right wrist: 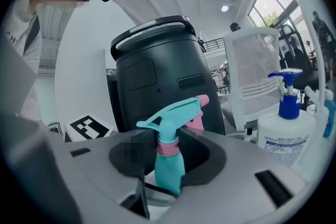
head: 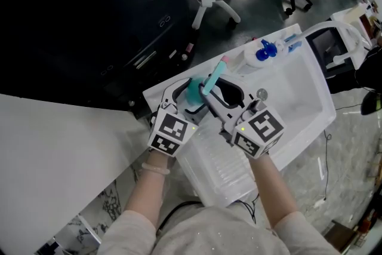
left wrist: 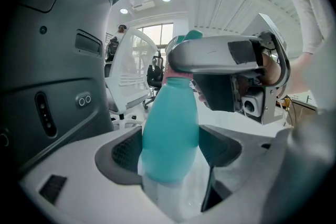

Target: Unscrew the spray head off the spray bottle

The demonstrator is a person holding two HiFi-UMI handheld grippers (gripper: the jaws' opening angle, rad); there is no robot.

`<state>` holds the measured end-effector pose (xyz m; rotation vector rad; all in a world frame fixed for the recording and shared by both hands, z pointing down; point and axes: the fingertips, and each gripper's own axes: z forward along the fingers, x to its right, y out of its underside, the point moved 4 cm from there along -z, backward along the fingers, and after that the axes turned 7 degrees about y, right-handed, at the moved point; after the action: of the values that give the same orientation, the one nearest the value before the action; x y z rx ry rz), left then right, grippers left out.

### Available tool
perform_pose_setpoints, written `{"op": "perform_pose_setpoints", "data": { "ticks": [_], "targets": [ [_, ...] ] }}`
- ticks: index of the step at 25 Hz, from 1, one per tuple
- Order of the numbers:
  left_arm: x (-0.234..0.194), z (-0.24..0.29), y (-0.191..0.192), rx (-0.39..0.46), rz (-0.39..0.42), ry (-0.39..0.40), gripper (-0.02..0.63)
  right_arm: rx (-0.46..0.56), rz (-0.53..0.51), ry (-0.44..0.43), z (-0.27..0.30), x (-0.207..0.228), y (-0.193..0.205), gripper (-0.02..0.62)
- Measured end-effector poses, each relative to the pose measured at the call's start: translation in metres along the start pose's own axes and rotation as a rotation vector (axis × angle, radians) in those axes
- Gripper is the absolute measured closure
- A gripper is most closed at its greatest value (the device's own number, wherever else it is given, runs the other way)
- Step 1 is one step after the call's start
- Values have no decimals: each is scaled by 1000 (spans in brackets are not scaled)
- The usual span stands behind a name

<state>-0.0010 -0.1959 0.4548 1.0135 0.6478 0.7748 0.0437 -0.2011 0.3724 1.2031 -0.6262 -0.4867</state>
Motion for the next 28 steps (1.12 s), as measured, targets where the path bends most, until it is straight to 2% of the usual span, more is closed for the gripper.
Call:
{"op": "perform_pose_setpoints", "data": {
  "ticks": [4, 14, 28],
  "targets": [
    [-1, 1, -1, -4, 0, 1, 270, 37, -65, -2, -2, -3, -7, 456],
    [-2, 2, 0, -3, -2, 0, 270, 132, -59, -18, -17, -1, -44, 457],
    [-2, 3, 2, -18, -9, 3, 270, 166, -67, -26, -36, -5, -84, 457]
  ]
}}
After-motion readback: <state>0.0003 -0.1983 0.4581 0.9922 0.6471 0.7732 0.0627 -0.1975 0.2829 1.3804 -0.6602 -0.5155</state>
